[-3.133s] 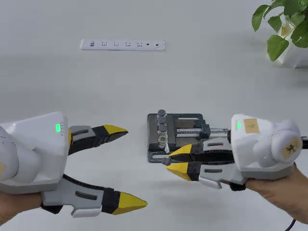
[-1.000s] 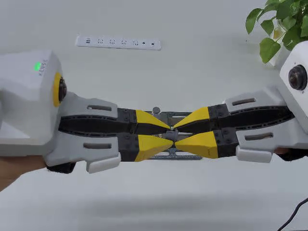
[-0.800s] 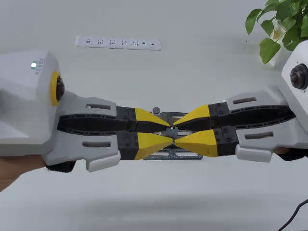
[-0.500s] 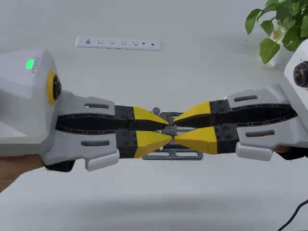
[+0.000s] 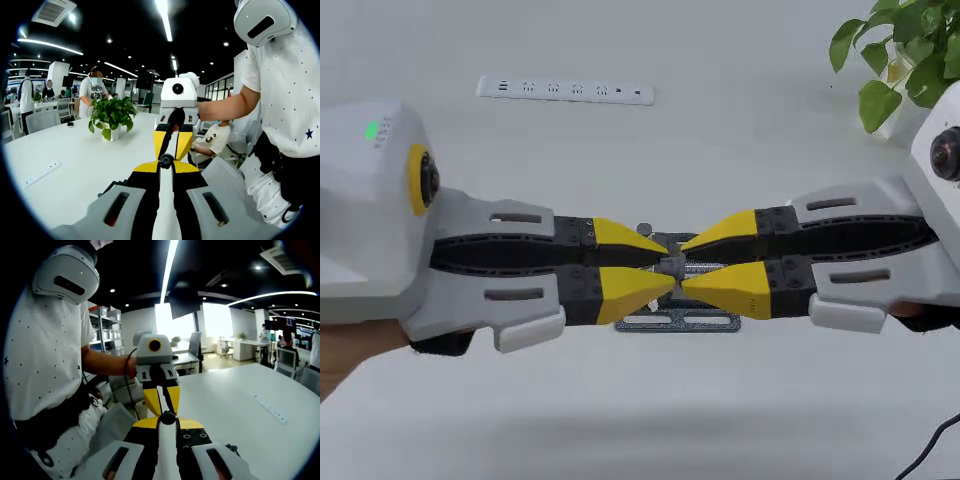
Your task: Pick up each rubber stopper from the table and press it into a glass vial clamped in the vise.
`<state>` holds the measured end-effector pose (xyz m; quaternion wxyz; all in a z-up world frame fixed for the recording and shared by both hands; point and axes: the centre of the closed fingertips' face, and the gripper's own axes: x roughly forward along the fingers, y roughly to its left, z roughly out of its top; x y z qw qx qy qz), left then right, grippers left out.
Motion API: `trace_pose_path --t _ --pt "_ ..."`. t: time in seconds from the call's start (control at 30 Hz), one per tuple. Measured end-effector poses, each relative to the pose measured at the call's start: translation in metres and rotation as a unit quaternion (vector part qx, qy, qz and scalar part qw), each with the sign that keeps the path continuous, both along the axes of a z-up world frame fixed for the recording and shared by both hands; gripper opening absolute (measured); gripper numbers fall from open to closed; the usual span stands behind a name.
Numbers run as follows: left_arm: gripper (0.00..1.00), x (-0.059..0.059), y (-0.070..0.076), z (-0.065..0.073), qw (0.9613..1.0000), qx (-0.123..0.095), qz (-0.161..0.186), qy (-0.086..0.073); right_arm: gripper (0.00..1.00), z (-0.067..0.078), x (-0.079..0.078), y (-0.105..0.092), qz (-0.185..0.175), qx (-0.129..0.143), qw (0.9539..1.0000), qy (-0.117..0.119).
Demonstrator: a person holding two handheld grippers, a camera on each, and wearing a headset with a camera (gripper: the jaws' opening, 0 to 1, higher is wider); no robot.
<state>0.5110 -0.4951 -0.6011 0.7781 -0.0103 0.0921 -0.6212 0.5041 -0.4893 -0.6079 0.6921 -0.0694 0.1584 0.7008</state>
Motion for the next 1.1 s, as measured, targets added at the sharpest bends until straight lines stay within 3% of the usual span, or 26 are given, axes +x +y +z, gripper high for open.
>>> trace_pose_path --t 0.6,1.1 --pt "0.05 0.0040 0.0022 0.0056 0.9995 -0.027 0.012 0.009 0.06 0.0069 0.0040 0.0008 -0.011 0.014 0.9998 -0.001" --pt "0.05 0.0043 0.0063 -0.0014 0.9992 -0.035 0.018 0.008 0.05 -0.0004 0.0065 0.0052 -0.008 -0.007 0.9999 0.006"
